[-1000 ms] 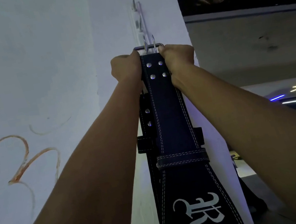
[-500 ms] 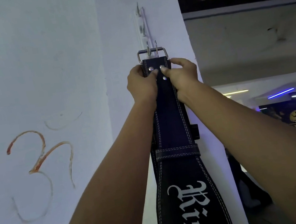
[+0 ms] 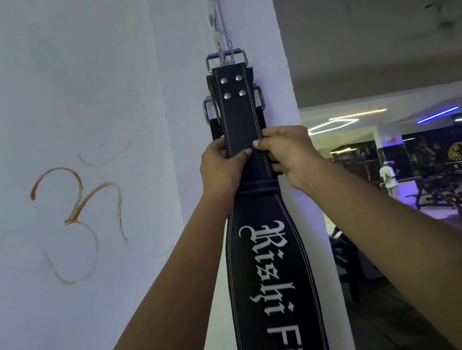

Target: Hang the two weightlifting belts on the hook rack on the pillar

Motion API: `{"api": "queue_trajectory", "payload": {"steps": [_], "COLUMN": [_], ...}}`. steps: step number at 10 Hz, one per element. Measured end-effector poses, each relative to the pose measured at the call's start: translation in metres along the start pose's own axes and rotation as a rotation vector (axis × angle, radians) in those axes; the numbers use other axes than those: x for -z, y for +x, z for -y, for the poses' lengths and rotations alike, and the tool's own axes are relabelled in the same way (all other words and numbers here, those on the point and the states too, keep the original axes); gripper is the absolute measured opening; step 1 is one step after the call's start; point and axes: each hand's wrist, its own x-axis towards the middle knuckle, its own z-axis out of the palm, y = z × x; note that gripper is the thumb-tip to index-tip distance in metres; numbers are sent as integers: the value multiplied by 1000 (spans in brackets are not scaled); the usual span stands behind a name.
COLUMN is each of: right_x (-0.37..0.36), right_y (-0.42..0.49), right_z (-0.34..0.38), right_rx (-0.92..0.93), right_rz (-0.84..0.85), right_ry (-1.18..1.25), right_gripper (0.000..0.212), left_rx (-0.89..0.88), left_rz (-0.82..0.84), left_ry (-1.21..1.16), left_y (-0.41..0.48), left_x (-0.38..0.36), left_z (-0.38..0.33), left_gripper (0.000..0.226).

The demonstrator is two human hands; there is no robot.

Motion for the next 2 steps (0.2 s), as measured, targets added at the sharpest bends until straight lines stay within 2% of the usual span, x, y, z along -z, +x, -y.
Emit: {"api": "queue_trajectory", "payload": {"steps": [1,2], "right_x": [10,23], "right_y": [-28,-55], "right_z": [-4,1], "right_rx": [-43,-109], "right_rz": [9,28], "right_ry": [-6,-18], "right_gripper": [40,24], "left_rx": [65,104], "left_rz": [-8,-54], "left_ry": [51,74], "left_y": [-26,-54], "left_x": [4,4], "left_z": [-1,-7], "left_gripper": [52,54]}}
